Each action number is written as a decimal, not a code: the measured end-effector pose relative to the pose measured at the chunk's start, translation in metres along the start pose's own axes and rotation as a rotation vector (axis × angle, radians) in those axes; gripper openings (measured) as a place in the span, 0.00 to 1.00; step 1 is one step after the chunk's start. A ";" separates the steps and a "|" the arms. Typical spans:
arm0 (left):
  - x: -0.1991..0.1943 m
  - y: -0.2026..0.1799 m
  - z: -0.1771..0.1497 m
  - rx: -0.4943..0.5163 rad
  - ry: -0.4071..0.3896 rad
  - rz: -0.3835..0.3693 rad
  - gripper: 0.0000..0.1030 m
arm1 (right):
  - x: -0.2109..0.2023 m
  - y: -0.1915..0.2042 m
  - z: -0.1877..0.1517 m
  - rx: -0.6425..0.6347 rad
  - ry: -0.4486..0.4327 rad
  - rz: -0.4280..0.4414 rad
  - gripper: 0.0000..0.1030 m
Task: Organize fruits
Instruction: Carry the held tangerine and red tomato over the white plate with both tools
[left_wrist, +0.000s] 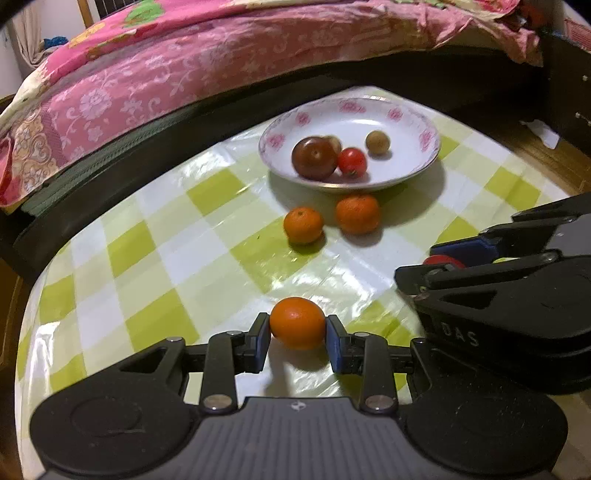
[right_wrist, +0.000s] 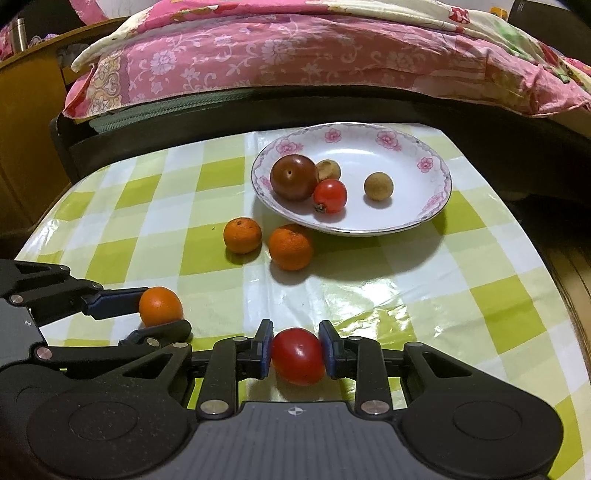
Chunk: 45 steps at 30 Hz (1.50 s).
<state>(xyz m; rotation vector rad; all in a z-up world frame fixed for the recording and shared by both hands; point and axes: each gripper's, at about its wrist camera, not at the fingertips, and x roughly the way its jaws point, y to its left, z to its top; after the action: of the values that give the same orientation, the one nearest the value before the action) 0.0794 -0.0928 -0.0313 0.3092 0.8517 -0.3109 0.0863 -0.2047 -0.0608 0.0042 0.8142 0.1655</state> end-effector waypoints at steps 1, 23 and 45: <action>-0.001 -0.001 0.002 0.005 -0.008 -0.009 0.38 | -0.001 -0.001 0.000 0.009 -0.005 0.001 0.24; -0.002 0.031 0.048 -0.057 -0.146 -0.133 0.38 | -0.021 -0.037 0.026 0.156 -0.101 -0.012 0.24; 0.076 0.032 0.137 -0.013 -0.173 -0.146 0.38 | 0.052 -0.076 0.096 0.111 -0.109 -0.103 0.24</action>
<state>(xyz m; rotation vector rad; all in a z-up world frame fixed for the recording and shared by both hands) 0.2323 -0.1273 -0.0009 0.2054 0.7063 -0.4615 0.2024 -0.2658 -0.0375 0.0752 0.7119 0.0222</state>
